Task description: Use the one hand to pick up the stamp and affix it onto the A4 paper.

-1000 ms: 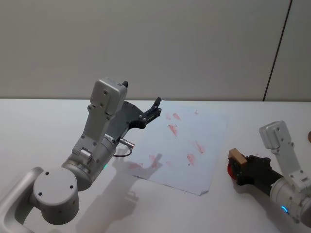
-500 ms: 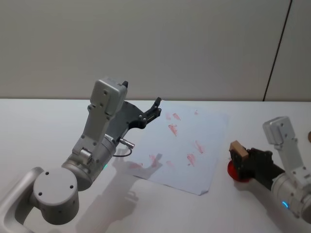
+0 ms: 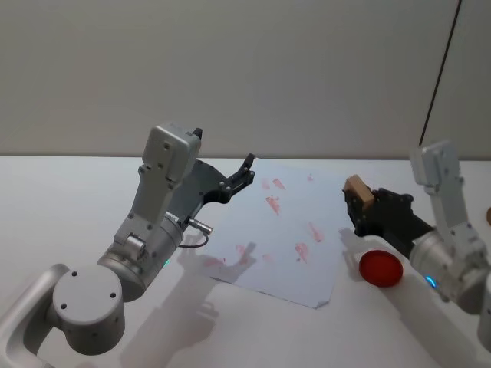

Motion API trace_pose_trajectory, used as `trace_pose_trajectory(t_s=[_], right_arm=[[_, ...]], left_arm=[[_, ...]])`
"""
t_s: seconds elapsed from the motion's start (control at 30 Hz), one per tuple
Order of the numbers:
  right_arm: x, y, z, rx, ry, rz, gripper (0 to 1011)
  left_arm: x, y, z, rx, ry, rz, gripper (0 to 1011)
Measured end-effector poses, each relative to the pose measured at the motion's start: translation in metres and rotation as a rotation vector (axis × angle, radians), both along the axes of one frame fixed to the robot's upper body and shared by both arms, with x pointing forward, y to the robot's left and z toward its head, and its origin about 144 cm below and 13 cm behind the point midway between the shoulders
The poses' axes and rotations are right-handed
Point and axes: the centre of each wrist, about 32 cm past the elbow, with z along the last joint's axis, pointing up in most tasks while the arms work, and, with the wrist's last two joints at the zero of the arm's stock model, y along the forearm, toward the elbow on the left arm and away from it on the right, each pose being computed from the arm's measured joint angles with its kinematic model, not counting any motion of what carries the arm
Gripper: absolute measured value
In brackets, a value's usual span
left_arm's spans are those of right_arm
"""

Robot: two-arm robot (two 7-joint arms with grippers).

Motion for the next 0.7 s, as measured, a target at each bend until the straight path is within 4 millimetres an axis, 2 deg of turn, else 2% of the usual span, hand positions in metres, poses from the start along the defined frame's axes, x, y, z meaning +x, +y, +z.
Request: trace_pose_trajectory(t_s=[0.43, 0.7], right_arm=[[0.038, 0.027, -0.004, -0.052, 0.032, 0.007, 221], [0.053, 0.045, -0.011, -0.084, 0.071, 0.014, 221]], left_arm=[[0.000, 0.000, 0.000, 0.000, 0.000, 0.000, 1002], [0.000, 0.000, 0.000, 0.000, 0.000, 0.000, 1003]])
